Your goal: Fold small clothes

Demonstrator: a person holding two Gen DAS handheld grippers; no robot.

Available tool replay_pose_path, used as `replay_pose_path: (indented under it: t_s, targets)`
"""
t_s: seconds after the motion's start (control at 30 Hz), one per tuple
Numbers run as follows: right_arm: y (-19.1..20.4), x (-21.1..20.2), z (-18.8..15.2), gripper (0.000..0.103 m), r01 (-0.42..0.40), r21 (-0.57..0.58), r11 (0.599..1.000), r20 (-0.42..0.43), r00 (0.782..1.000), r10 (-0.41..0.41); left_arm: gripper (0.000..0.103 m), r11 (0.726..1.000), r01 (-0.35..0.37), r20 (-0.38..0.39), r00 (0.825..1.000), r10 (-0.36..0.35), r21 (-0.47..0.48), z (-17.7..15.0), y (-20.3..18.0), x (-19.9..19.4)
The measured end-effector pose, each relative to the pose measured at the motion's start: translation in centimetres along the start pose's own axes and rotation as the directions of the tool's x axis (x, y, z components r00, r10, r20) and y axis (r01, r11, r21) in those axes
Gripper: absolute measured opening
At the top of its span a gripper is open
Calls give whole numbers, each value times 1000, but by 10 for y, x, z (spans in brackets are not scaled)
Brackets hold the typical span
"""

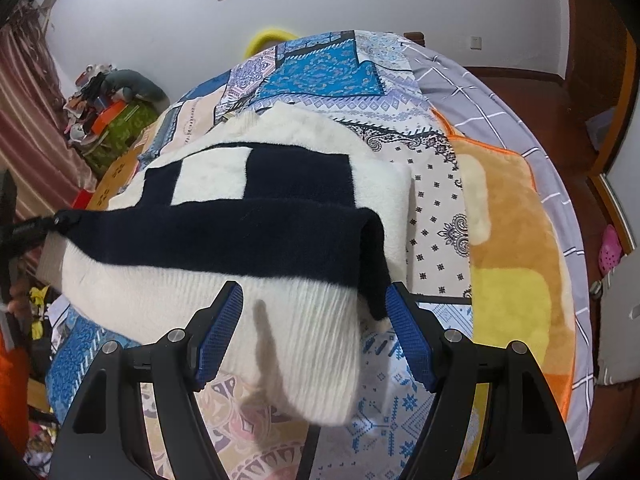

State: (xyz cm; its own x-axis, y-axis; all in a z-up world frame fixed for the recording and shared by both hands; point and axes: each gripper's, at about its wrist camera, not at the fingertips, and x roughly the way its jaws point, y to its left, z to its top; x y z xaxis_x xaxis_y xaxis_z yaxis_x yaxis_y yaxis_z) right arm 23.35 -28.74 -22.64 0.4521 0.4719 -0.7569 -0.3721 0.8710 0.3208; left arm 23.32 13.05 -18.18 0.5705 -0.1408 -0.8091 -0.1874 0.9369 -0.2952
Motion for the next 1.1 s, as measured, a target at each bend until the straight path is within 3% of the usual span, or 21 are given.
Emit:
replay_pose_path:
  t_s: [0.3,0.7,0.97,1.1]
  targets:
    - [-3,22,6,70,12,-16,1000,-6,1000,-12,8,996,-93,-62,994,93,-2,1,19,50]
    - [-9,27,8,70,4,21,1000,-32,999,-3,13,981,-167,-54,983,173,103,-2,7,53]
    - [-6,7,5,70,20,18,1000,-19,1000,-19,38,983,-157,-67,984,163,97,-13,8,32]
    - [-6,-3,2,70,36,14,999,-12,999,-36,64,976,-185,-44,980,192,115,-24,8,16]
